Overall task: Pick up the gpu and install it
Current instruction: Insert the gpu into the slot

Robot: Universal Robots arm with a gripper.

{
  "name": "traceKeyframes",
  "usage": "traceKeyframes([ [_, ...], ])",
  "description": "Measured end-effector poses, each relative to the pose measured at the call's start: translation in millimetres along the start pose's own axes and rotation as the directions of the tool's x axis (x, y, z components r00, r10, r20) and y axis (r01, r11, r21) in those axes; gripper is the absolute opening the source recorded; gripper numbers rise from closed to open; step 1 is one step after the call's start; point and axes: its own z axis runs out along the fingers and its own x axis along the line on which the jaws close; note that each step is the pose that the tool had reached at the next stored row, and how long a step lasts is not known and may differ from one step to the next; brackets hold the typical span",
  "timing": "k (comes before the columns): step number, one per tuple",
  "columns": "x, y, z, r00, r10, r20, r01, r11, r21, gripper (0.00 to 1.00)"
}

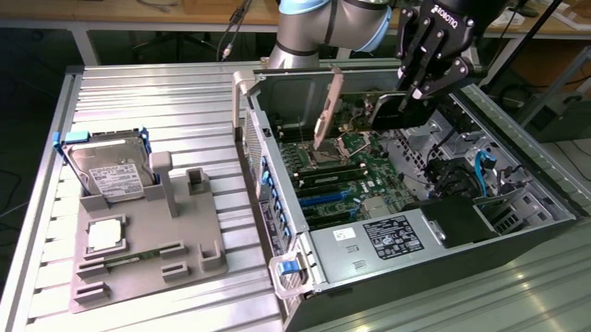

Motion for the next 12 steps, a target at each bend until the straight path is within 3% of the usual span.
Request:
traceKeyframes([
  [12,0.0,0.0,0.4,1.0,0.003,0.0003,-0.003,1.0,0.0002,0.27],
])
